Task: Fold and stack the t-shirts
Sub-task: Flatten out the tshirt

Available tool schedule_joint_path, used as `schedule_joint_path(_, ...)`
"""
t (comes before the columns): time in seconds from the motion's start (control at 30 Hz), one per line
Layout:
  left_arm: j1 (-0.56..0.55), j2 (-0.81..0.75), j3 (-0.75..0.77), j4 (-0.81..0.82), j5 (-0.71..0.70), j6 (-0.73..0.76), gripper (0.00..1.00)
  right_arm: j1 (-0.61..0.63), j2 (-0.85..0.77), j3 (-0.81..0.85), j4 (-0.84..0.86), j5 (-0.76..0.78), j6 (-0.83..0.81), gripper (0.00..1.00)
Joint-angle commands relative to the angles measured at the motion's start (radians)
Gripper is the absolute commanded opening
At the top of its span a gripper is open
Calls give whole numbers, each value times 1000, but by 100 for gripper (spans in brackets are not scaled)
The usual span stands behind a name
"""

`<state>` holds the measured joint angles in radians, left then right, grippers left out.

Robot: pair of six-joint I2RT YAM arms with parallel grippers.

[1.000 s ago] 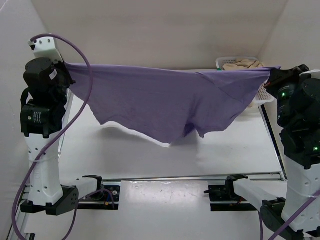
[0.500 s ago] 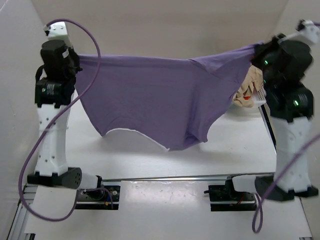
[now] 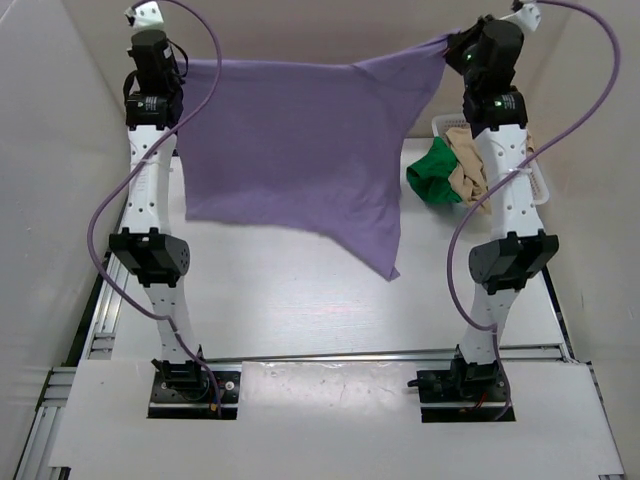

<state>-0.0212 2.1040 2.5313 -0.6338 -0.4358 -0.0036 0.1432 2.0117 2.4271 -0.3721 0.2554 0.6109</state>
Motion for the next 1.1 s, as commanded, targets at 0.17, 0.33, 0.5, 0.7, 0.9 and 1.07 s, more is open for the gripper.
schedule_joint_path(0.17,26,-290,-87,186,57,4,10,-13,-336,-153,271,39,-42,0)
schedule_joint_path(0.33,26,-446,-438,186,118,4,10,22,-532,-469,156,21,-51,0)
schedule_joint_path(0.5,26,-669,-840,186,164,4,10,73,-766,-912,105,21,-51,0)
schedule_joint_path(0.7,26,-930,-1440,186,201,4,10,242,-1039,-1390,-109,88,-53,0)
schedule_joint_path(0.9,26,-1216,-1883,186,161,4,10,509,-1252,-1643,-356,125,173,0)
schedule_joint_path(1.07,26,-1381,-2083,115,132,4,10,705,-1291,-1734,-519,160,341,0)
